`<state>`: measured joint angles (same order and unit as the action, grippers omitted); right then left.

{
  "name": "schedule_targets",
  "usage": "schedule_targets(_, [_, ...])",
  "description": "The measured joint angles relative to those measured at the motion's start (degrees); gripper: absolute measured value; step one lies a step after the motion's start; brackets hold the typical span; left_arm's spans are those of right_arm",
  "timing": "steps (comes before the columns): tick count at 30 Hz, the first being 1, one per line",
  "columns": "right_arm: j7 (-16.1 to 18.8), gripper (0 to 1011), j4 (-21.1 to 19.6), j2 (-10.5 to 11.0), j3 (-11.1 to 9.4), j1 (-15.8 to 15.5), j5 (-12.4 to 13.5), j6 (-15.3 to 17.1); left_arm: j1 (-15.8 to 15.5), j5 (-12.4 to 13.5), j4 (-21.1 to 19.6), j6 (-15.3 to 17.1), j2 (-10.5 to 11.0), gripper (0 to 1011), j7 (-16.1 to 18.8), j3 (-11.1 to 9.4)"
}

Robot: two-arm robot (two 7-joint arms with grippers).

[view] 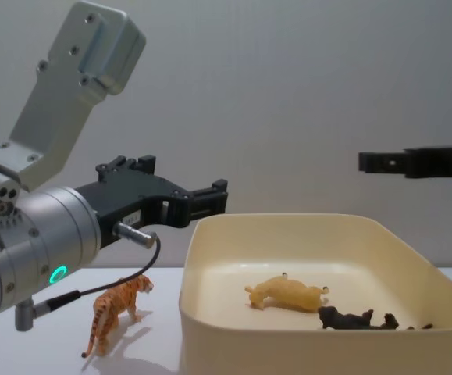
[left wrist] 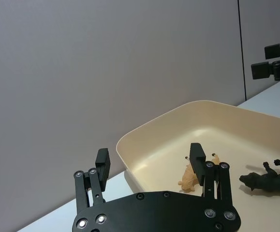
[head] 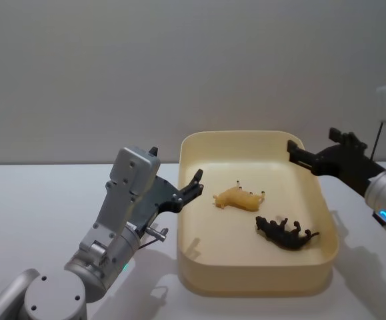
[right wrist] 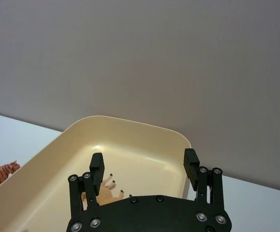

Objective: Pick up the toy alternately with two hands and place it into the central storage box.

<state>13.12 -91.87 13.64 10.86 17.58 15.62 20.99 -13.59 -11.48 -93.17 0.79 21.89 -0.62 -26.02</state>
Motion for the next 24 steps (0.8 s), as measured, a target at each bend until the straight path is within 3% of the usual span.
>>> schedule_targets(13, [-1.4, 1001, -2.1, 1.7, -1.5, -1.7, 1.6, -0.1, 1.5, -1.1, -1.8, 0.7, 1.1, 1001, 1.3, 0.2])
schedule_targets(24, [-1.8, 1001, -2.7, 2.2, -1.9, -2.2, 2.0, -0.1, 6.1, -6.6, -6.5, 2.3, 5.0, 1001, 4.1, 1.6])
